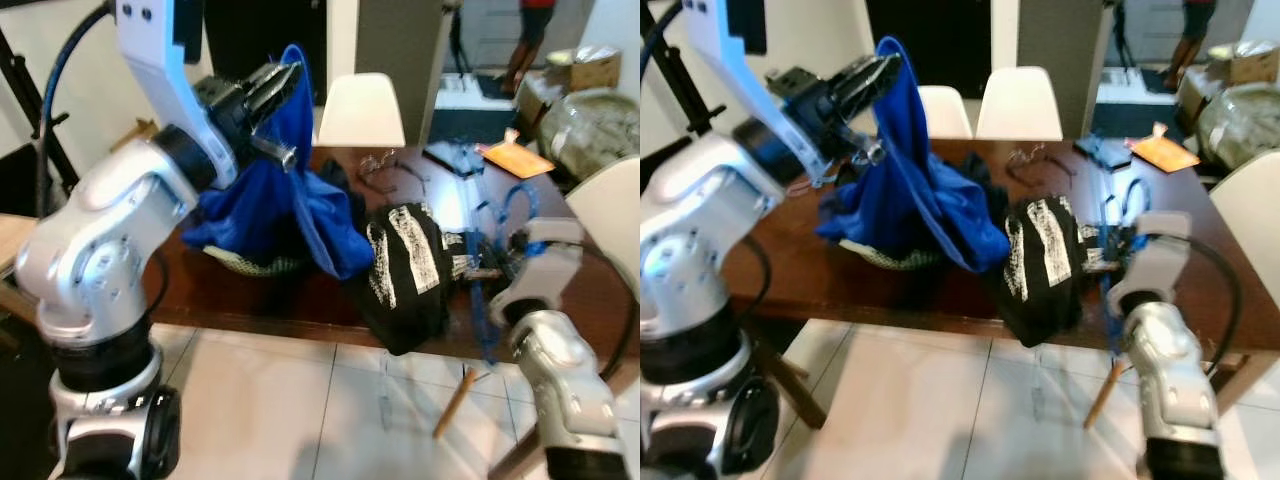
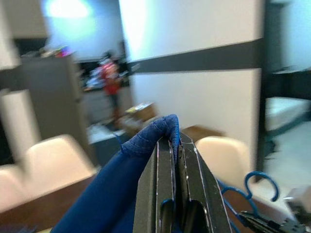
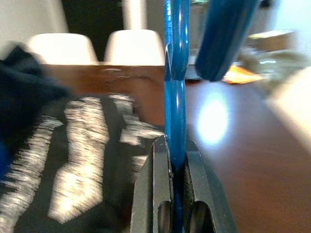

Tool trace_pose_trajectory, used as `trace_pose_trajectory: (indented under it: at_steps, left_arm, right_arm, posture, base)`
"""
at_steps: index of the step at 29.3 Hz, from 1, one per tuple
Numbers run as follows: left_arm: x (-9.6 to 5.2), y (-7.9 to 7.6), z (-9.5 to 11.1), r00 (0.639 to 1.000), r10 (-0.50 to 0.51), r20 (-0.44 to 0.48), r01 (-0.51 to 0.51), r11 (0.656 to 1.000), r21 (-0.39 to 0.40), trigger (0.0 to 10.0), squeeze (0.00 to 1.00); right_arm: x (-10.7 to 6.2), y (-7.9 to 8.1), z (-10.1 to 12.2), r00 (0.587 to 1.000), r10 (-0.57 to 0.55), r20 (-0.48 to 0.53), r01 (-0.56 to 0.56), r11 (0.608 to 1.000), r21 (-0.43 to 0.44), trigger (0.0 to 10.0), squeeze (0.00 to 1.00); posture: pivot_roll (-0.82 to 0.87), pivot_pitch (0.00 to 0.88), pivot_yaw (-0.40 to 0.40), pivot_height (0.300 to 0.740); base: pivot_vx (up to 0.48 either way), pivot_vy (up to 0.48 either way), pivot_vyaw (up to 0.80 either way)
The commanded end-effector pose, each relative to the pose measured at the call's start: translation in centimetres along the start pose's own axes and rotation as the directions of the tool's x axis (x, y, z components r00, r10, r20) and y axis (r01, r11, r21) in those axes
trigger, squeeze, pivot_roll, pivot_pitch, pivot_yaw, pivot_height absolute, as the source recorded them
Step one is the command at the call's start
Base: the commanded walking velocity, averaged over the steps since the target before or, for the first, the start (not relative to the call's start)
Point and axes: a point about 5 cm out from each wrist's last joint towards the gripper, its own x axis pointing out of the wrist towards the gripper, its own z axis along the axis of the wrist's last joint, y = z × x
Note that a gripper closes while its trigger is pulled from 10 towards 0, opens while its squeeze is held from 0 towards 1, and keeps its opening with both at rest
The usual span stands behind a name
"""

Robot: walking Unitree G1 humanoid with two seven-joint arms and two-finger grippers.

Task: Hang hanger

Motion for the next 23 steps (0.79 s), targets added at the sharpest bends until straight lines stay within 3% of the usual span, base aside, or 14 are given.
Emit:
trace_pose_trajectory:
  at_steps: [1,6,8,11,16,17,20,23]
  left_arm:
    - [-0.1,0.7,-0.1,0.999,0.04,-0.006,-0.04,0.999,0.002,10.0,0.0]
    - [-0.2,1.7,-0.3,0.995,0.095,-0.024,-0.095,0.995,0.019,10.0,0.0]
    - [-0.9,2.2,-1.7,0.989,0.133,-0.064,-0.131,0.991,0.032,10.0,0.0]
    - [-1.1,2.1,-2.3,0.989,0.131,-0.074,-0.128,0.991,0.031,10.0,0.0]
    - [-1.0,1.1,-2.5,0.996,0.075,-0.053,-0.075,0.997,0.005,10.0,0.0]
    - [-0.6,0.2,-2.4,0.999,0.012,-0.031,-0.012,1.0,-0.018,10.0,0.0]
    - [-0.6,0.2,-2.4,0.999,0.012,-0.031,-0.012,1.0,-0.018,10.0,0.0]
    - [-0.2,-0.7,-2.7,0.998,-0.049,-0.032,0.048,0.998,-0.043,10.0,0.0]
  right_arm:
    - [-0.1,0.8,-0.1,1.0,0.019,0.005,-0.019,1.0,-0.004,10.0,0.0]
    - [-0.3,1.6,-0.5,0.999,0.041,-0.003,-0.041,0.999,-0.003,10.0,0.0]
    - [-0.3,2.2,-0.7,0.998,0.057,-0.005,-0.057,0.998,0.001,10.0,0.0]
    - [-0.2,2.3,-0.7,0.998,0.061,-0.003,-0.061,0.998,0.001,10.0,0.0]
    - [-0.1,2.7,-0.6,0.998,0.07,0.002,-0.07,0.997,0.015,10.0,0.0]
    - [0.1,2.9,-0.6,0.998,0.067,-0.004,-0.067,0.997,0.035,10.0,0.0]
    - [0.1,2.9,-0.6,0.998,0.067,-0.004,-0.067,0.997,0.035,10.0,0.0]
    - [0.2,2.8,-0.7,0.998,0.052,-0.021,-0.051,0.998,0.045,10.0,0.0]
  posture:
    - [0.09,0.0,0.02,0.74]
    - [0.09,0.0,0.019,0.74]
    - [0.09,0.0,0.018,0.74]
    - [0.09,0.0,0.018,0.74]
    - [0.1,0.0,0.013,0.74]
    - [0.09,0.0,0.015,0.74]
    - [0.09,0.0,0.015,0.74]
    - [0.09,0.0,0.017,0.74]
  base:
    - [0.0,0.0,0.0]
    - [0.0,0.0,0.0]
    - [0.0,-0.45,0.0]
    - [0.0,-0.465,0.0]
    - [0.0,-0.466,0.0]
    - [0.0,-0.472,0.0]
    - [0.0,-0.472,0.0]
    - [0.0,-0.48,-0.8]
